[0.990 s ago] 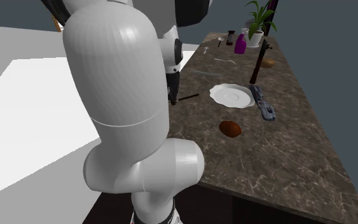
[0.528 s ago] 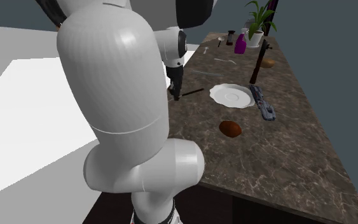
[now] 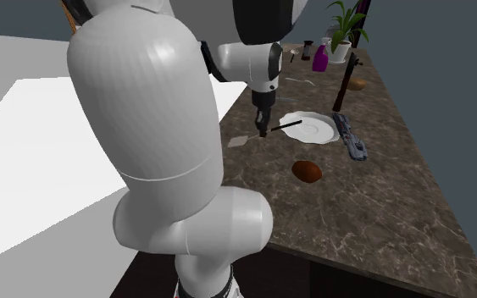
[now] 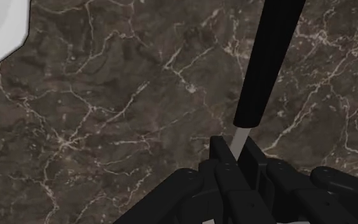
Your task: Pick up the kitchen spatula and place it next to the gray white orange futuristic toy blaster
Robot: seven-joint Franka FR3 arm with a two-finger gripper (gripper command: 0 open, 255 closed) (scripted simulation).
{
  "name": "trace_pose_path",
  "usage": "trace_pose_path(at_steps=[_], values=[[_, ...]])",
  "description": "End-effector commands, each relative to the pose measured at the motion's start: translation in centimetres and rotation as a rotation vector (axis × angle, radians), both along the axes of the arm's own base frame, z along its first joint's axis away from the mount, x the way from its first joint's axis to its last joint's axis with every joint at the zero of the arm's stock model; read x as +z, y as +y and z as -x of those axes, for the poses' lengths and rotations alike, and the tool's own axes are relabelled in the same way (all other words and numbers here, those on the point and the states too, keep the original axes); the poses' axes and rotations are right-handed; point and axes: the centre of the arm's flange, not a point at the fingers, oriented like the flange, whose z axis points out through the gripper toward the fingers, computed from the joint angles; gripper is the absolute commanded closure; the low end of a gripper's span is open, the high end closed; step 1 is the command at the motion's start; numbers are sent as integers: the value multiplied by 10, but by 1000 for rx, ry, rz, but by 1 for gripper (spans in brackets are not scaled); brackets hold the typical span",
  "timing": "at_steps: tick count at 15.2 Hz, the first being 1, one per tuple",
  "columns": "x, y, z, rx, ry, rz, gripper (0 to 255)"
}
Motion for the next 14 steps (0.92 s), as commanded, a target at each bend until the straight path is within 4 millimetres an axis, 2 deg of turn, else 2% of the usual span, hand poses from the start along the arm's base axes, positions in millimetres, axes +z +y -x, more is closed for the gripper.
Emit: trace_pose_path(at_steps=[1, 13, 14], values=[[0, -27, -3, 1, 0, 0, 255], [0, -185, -12, 1, 0, 0, 255], [0, -205, -13, 1, 0, 0, 255]])
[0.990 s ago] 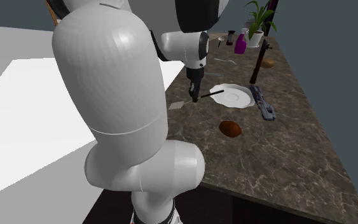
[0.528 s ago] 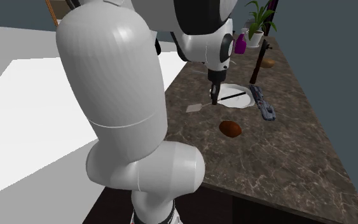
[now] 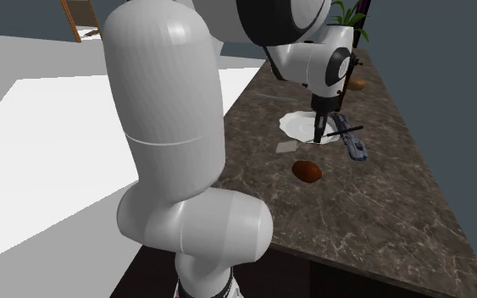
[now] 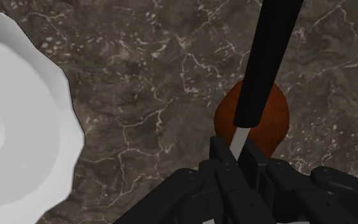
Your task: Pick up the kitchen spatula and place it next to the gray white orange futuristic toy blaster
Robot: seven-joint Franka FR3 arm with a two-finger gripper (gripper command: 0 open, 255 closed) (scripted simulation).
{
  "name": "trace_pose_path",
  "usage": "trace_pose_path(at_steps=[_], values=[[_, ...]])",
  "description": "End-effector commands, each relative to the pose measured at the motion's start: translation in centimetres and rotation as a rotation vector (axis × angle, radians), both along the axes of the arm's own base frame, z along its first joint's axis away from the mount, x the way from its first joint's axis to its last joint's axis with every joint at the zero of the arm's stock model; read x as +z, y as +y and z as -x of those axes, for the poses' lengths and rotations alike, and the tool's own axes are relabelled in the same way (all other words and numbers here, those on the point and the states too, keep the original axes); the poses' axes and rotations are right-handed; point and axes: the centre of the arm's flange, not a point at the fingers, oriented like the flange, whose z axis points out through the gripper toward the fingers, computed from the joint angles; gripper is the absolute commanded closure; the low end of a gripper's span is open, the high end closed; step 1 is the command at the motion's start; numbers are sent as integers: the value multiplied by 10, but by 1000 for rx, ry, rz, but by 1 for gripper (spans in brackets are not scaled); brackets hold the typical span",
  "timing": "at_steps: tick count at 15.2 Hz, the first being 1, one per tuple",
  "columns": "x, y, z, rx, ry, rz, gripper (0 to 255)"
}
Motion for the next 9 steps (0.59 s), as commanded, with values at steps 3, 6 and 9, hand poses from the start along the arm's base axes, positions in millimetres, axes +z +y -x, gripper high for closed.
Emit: trace_pose_path(at_steps=[3, 6, 9], values=[[-15, -18, 0, 2, 0, 1, 255], [-31, -18, 0, 2, 0, 1, 255], [-47, -18, 0, 2, 0, 1, 255]])
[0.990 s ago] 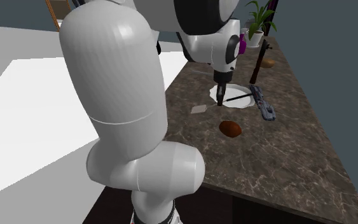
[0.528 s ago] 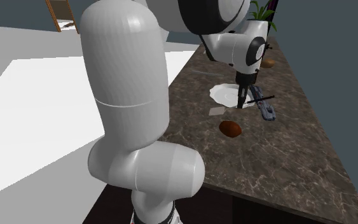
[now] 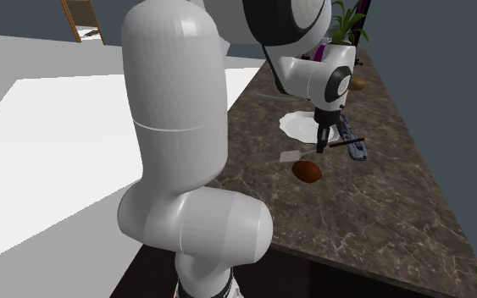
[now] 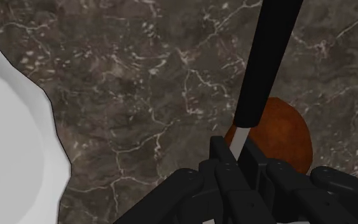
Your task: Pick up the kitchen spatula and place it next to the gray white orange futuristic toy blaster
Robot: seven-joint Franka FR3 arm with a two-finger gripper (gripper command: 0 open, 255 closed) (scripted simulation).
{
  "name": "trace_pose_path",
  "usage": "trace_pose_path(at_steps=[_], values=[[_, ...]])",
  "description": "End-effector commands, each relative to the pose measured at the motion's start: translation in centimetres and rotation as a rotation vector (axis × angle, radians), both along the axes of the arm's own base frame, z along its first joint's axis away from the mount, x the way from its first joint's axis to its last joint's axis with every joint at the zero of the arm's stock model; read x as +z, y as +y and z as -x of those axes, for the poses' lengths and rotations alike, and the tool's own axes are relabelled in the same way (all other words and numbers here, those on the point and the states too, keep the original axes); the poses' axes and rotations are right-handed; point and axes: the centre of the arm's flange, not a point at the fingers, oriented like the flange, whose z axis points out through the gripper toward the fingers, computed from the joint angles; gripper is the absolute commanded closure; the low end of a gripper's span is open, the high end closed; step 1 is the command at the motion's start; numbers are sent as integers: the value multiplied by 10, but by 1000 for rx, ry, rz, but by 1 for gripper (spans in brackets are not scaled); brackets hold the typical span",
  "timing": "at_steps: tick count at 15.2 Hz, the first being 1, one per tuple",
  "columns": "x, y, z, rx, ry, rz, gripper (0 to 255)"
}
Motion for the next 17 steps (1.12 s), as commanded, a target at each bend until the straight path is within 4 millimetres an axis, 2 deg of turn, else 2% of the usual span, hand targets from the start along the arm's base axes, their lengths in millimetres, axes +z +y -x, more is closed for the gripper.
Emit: trace_pose_path(at_steps=[1, 14, 17], values=[[-10, 0, -1, 0, 0, 0, 255], [-79, 0, -1, 0, 0, 0, 255], [-79, 0, -1, 0, 0, 0, 255]])
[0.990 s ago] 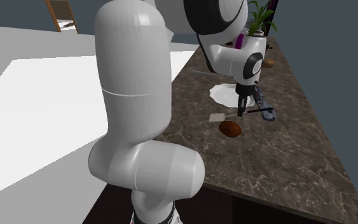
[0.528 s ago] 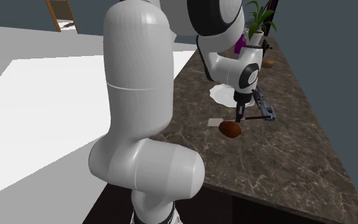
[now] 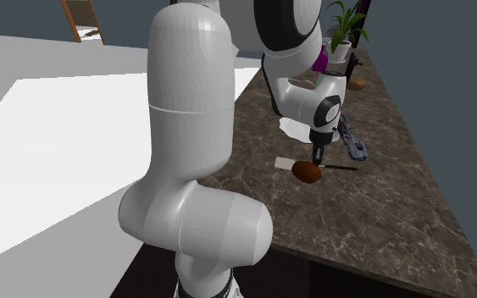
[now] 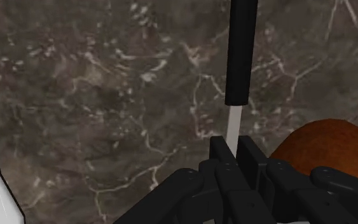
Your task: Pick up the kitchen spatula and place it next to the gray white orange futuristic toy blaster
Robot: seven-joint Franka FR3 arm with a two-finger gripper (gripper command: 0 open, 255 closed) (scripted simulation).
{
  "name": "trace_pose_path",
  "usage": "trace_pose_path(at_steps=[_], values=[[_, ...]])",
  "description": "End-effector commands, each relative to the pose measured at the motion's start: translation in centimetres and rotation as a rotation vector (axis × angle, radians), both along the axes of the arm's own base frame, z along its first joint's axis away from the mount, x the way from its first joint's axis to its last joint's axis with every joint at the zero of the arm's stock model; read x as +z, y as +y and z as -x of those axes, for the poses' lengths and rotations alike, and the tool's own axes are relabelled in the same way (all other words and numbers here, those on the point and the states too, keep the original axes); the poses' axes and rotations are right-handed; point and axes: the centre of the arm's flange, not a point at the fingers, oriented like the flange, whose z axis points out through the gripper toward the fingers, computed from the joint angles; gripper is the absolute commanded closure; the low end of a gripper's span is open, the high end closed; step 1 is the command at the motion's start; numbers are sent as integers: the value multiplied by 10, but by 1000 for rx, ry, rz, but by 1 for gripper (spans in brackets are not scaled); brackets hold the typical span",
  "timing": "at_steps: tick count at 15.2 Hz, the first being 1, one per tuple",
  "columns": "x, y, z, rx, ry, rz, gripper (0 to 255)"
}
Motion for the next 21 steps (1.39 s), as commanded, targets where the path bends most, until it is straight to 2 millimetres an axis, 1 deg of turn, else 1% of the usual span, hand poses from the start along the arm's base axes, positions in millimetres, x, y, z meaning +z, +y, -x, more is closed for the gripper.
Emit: trace_pose_path(at_steps=[1, 5, 6, 11, 14, 15, 21], values=[[-2, 0, 1, -1, 3, -1, 255], [-2, 0, 1, -1, 3, -1, 255], [-1, 0, 1, -1, 3, -1, 0], [-2, 0, 1, -1, 3, -1, 0], [38, 2, 0, -1, 3, -1, 0], [48, 3, 0, -1, 3, -1, 0], [48, 3, 0, -1, 3, -1, 0]])
